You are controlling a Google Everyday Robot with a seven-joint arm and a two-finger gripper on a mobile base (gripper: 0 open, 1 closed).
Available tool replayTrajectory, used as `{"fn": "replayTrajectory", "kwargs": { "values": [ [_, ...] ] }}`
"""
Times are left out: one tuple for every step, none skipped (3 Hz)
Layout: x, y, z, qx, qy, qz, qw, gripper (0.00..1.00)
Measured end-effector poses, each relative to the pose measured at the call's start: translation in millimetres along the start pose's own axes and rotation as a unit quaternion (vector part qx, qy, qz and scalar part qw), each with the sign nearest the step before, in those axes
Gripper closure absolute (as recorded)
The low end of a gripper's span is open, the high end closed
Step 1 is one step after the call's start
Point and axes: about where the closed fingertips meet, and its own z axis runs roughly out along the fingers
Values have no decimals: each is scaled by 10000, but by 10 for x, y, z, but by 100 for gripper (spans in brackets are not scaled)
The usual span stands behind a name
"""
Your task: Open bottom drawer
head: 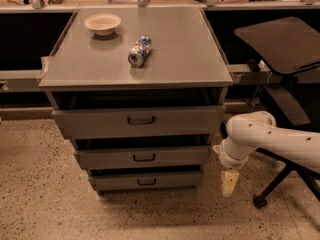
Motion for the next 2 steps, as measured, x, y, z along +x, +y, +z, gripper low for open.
{"fn": "replayTrajectory", "kwargs": {
  "values": [
    [400,-6,737,-93,-269,-10,9996,0],
    [423,203,1274,-446,-429,-31,9981,0]
  ]
}}
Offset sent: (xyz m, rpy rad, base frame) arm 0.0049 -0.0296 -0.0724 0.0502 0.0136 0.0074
